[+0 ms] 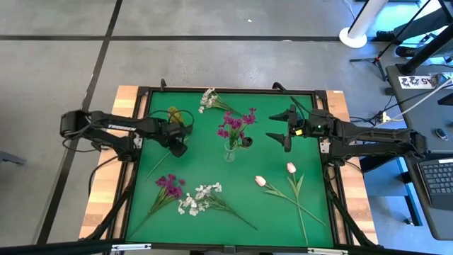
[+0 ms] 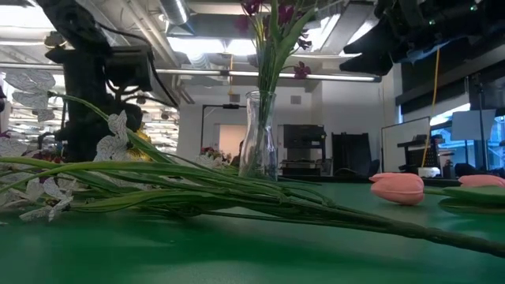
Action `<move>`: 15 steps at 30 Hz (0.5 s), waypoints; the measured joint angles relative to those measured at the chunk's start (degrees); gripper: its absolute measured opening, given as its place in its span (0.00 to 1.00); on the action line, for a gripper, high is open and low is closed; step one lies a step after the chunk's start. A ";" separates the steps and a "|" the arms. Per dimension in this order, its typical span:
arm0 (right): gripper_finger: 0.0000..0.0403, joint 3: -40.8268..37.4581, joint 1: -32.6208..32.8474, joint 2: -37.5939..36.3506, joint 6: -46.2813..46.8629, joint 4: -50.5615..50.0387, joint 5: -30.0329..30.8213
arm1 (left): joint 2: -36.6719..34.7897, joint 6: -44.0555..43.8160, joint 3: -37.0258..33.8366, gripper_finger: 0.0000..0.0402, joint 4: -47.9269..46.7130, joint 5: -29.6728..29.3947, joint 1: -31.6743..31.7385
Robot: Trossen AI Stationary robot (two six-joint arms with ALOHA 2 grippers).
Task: Sort flowers into vase by color
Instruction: Put the black tulip into the transparent vase
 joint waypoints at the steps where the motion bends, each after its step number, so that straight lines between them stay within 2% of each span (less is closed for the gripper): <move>1: 0.85 0.00 0.00 0.36 -0.02 0.00 0.00 | 0.47 0.03 0.00 0.34 0.05 0.64 0.00; 8: 0.85 0.00 0.04 1.58 -0.02 0.59 0.01 | 0.63 -0.31 1.24 0.34 -0.46 2.12 0.07; 12: 0.85 0.00 0.04 1.58 -0.02 0.60 0.01 | 0.73 -0.33 3.31 0.34 -1.28 7.82 -0.05; 15: 0.85 0.00 0.04 1.58 -0.02 0.60 0.01 | 0.50 -0.36 5.65 0.34 -3.84 8.04 -0.05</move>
